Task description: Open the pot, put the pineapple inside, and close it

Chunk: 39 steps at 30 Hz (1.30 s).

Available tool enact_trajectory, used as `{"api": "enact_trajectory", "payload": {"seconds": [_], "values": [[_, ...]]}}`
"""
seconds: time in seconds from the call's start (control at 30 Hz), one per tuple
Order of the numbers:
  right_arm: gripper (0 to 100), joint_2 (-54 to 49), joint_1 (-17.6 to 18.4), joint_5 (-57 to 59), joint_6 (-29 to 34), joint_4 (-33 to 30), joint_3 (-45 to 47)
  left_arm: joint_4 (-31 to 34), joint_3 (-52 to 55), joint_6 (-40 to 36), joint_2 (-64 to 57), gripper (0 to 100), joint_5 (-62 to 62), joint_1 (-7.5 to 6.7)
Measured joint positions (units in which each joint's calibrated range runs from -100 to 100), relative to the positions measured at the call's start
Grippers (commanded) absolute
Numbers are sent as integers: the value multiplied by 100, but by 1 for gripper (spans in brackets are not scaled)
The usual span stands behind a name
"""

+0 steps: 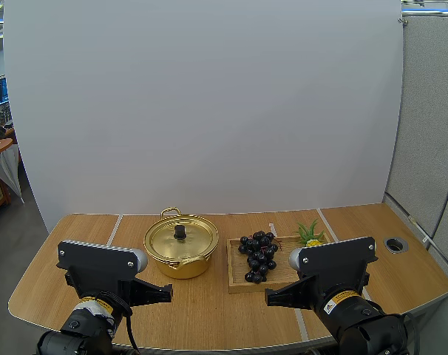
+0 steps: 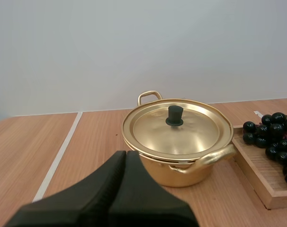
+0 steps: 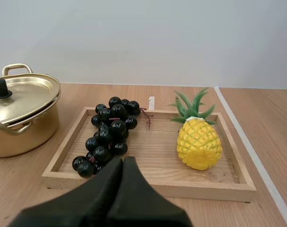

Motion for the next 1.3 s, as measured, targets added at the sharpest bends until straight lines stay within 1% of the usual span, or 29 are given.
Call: {"api": "enact_trajectory", "payload": {"seconds": [0.67, 0.87, 0.97, 1.07, 1.17, 1.3], "values": [[0, 0, 0, -90, 0, 0, 0, 0, 0, 0, 0, 0, 94, 0], [0, 0, 0, -317, 0, -12, -22, 0, -747, 0, 0, 0, 55, 0], [0, 0, 0, -278, 0, -35, -357, 0, -1202, 89, 0, 0, -33, 0], [0, -10, 0, -154, 0, -35, -920, 11, -1560, 347, 0, 0, -71, 0], [0, -10, 0, 292, 8, -35, -1534, 21, -1908, 568, 0, 0, -14, 0], [0, -25, 0, 1168, 8, -35, -2336, 21, -2462, 635, -12, 0, 755, 0]]}}
